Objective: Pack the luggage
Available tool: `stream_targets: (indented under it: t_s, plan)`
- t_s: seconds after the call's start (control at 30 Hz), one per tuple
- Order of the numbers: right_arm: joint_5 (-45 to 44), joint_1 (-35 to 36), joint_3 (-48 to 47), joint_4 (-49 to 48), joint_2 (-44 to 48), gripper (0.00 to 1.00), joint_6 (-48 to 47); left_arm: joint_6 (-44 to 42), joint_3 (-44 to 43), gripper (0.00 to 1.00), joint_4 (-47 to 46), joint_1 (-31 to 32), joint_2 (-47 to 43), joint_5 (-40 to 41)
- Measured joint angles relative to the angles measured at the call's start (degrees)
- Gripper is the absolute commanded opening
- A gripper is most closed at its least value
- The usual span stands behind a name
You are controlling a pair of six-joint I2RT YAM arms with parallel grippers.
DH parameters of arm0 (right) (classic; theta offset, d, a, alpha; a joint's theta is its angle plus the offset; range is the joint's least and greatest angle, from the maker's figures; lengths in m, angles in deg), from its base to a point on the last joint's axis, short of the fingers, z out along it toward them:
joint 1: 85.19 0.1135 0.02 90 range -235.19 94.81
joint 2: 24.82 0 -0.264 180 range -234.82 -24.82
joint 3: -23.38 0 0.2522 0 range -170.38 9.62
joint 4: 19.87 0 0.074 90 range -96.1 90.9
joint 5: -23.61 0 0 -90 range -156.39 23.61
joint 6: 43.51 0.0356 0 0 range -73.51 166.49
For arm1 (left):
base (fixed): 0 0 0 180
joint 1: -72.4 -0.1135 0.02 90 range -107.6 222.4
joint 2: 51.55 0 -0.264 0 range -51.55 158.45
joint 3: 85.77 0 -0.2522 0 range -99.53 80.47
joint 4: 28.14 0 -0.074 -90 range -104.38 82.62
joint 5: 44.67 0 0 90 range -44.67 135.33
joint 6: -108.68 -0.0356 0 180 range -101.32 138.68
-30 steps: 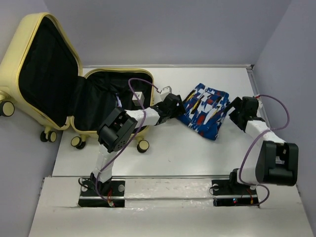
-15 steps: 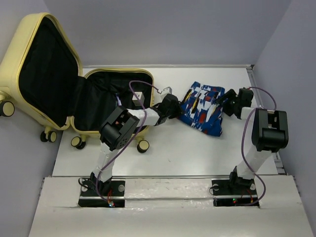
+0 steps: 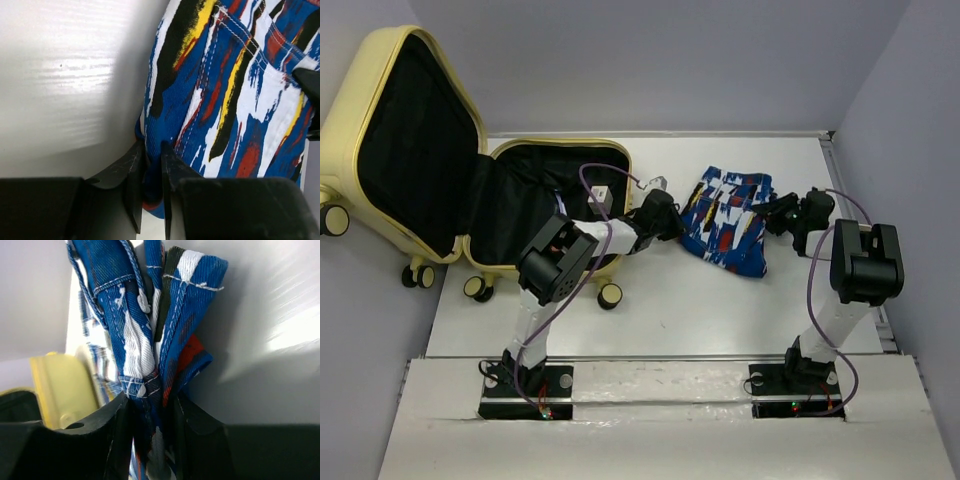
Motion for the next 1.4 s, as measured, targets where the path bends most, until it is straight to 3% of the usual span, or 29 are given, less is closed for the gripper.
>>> stream_targets:
  t_s: [0.27, 0.47, 0.6, 0.8, 0.83, 0.87, 0.9, 0.93, 0.97, 1.0, 1.1, 1.23, 1.4]
  plan:
    - [4.46, 2.51, 2.82, 0.96, 14.51, 0.07, 1.33, -3.1, 1.31, 0.06, 3.45, 0.39, -10.29, -3.39]
    - [3.17, 9.42, -5.64, 8.74, 20.83, 0.07, 0.04, -5.07, -0.96, 0.06, 7.41, -2.62, -20.63, -5.99]
    - [1.16, 15.5, -14.4, 12.11, 19.74, 0.07, 0.0, -5.81, -1.03, 0.06, 11.52, -8.15, -27.39, -7.63]
    - [-1.92, 28.35, -34.75, 13.9, 8.17, 0.07, 1.03, -8.33, -0.44, 0.06, 20.61, -23.8, -41.46, -8.15]
    - [-2.27, 29.88, -37.42, 13.7, 6.05, 0.07, 1.38, -8.85, 0.02, 0.07, 21.68, -25.83, -43.67, -8.02]
    - [-2.75, 32.41, -40.48, 13.64, 3.21, 0.07, 1.77, -9.42, 0.66, 0.19, 23.17, -28.33, -46.51, -7.69]
    - [-3.43, 34.38, -42.77, 13.51, 1.01, 0.1, 2.14, -9.99, 1.22, 0.36, 24.55, -30.45, -48.92, -7.15]
    - [-4.5, 37.24, -45.46, 13.55, -2.19, 0.3, 2.69, -10.8, 2.03, 0.83, 25.94, -33.4, -51.71, -6.19]
    - [-5.33, 39.47, -47.32, 13.73, -4.76, 0.57, 2.93, -11.23, 2.64, 0.99, 27.41, -35.74, -53.53, -5.31]
    - [-5.7, 41.38, -49.24, 14.21, -7.54, 0.69, 3.1, -12.66, 2.95, 0.99, 28.79, -38.25, -55.19, -4.66]
    - [-6.62, 46.45, -60.5, 20.15, -18.6, 0.85, 1.05, -15.65, 2.23, 0.99, 32.63, -45.75, -56.39, 0.31]
    - [-6.03, 50.23, -79.52, 31.82, -33.64, 0.92, -4.04, -20.22, 1.27, 0.98, 39.21, -47.15, -56.63, 2.75]
    - [-5.73, 50.21, -87.84, 42.62, -38.36, 0.93, -10.64, -22.95, 0.37, 0.9, 46.6, -44.41, -66.69, 3.74]
